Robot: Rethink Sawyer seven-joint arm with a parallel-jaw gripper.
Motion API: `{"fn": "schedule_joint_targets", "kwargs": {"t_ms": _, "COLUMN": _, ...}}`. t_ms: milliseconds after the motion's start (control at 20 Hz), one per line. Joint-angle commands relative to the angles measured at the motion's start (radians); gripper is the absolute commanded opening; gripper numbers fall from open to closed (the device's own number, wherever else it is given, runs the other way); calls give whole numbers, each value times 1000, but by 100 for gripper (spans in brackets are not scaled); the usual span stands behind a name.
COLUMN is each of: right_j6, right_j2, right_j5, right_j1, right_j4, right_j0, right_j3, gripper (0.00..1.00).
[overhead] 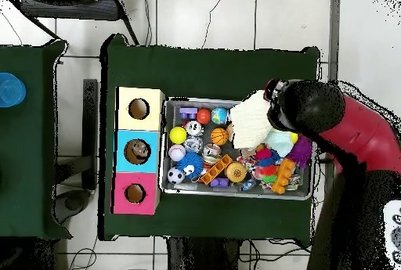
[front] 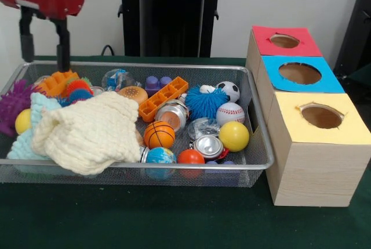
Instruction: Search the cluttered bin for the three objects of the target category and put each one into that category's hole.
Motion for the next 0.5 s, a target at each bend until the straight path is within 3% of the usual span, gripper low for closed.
{"fn": "schedule_joint_targets", "kwargs": {"t_ms": 50, "right_j6": 258, "right_j2": 81, "right_j5": -112, "right_j1": -1, "right_j4": 71, "right_j0": 61, "right_j3": 251, "gripper": 100}}
{"fn": "schedule_joint_targets", "kwargs": {"t_ms": 500, "right_j6": 303, "right_j2": 64, "right_j5": -235, "right_j1": 32, "right_j4": 158, "right_j0": 117, "right_j3": 318, "gripper": 100}}
